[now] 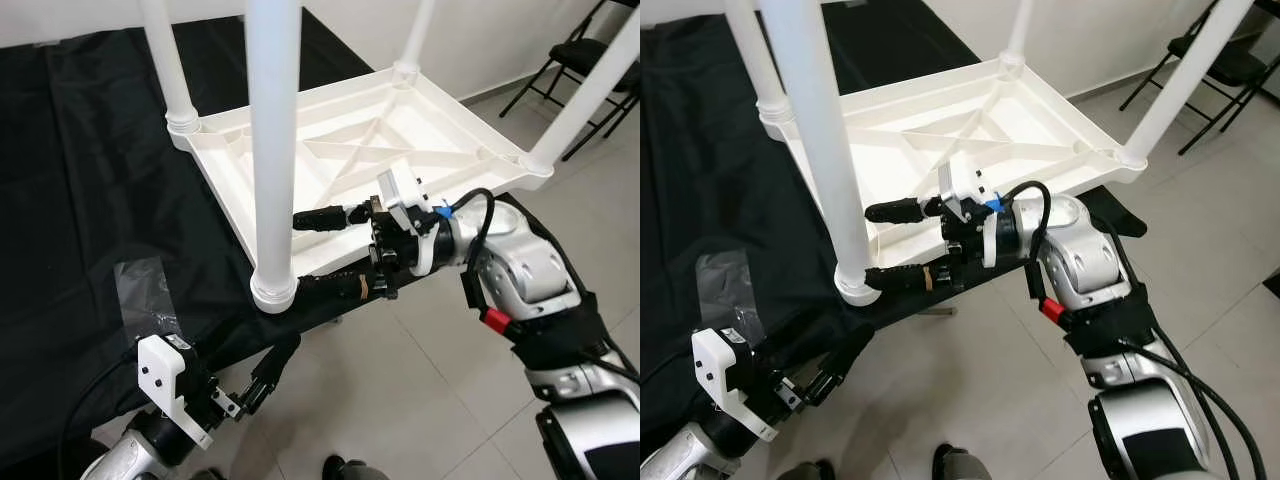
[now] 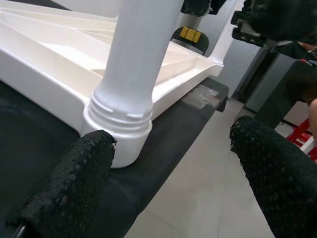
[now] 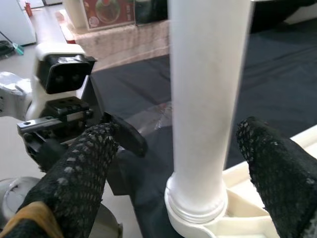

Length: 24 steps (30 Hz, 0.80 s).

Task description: Building children table

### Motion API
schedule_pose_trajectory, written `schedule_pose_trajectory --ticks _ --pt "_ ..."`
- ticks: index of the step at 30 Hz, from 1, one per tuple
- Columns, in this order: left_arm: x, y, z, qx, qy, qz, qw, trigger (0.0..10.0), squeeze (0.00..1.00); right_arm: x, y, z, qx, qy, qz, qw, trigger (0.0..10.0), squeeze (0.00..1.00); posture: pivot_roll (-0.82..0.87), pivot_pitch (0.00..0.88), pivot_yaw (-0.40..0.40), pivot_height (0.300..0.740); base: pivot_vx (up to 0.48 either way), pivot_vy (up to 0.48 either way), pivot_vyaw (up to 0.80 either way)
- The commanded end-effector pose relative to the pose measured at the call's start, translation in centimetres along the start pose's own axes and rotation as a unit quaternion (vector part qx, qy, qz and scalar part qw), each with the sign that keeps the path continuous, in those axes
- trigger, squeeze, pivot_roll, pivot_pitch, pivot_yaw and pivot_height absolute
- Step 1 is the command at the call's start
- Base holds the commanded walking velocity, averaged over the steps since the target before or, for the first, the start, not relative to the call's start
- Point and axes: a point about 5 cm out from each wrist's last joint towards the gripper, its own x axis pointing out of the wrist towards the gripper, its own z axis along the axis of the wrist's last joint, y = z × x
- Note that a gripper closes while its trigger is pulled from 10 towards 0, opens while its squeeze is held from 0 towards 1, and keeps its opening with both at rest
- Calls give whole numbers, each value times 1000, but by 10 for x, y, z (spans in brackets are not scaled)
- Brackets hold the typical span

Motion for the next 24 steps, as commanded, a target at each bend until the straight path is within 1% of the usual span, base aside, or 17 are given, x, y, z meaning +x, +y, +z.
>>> schedule_pose_trajectory --ticks 1,2,3,5,8,9,10,11,14,15,16,17,18,21,24 --pt "-6 1 3 14 4 14 1000 10000 0 0 -6 -2 -11 11 3 1000 10000 0 68 279 -118 740 0 0 0" --pt "-11 4 5 24 6 25 999 10000 0 -2 -11 0 -16 15 0 1000 10000 0 77 286 -120 740 0 0 0" --pt "-11 4 5 24 6 25 999 10000 0 -2 -11 0 -16 15 0 1000 10000 0 77 286 -120 740 0 0 0" --pt "-17 13 12 50 11 40 998 10000 0 -3 -17 2 -23 15 2 1000 10000 0 86 295 -119 740 0 0 0" --pt "-19 16 14 58 11 44 997 10000 0 -3 -18 2 -24 15 5 1000 10000 0 86 295 -119 740 0 0 0" --pt "-20 18 17 68 12 42 997 10000 0 -2 -18 3 -26 10 7 1000 10000 0 91 298 -120 740 0 0 0" --pt "-20 20 20 77 12 42 996 10000 0 1 -18 2 -26 1 9 1000 0 0 92 297 -121 740 0 0 0" --pt "-20 20 20 77 12 42 996 10000 0 1 -18 2 -26 1 9 1000 0 0 92 297 -121 740 0 0 0" --pt "-22 27 30 108 13 39 993 10000 0 21 -9 -4 -20 -34 27 999 0 0 111 300 -123 740 0 0 0" --pt "-22 27 30 108 13 39 993 10000 0 21 -9 -4 -20 -34 27 999 0 0 111 300 -123 740 0 0 0" --pt "-23 28 33 115 13 40 993 10000 0 26 -8 -5 -20 -42 27 999 0 0 111 300 -123 740 0 0 0" --pt "-23 30 35 119 12 41 992 10000 0 31 -8 -6 -20 -47 25 998 0 0 111 300 -123 740 0 0 0" --pt "-23 30 35 119 12 41 992 10000 0 31 -8 -6 -20 -47 25 998 0 0 111 300 -123 740 0 0 0" --pt "-23 31 40 128 8 45 991 10000 0 45 -11 -9 -26 -64 4 998 0 0 126 296 -126 740 0 0 0" --pt "-23 30 41 130 8 46 990 10000 0 48 -14 -11 -28 -69 -8 997 0 0 129 293 -126 740 0 0 0"
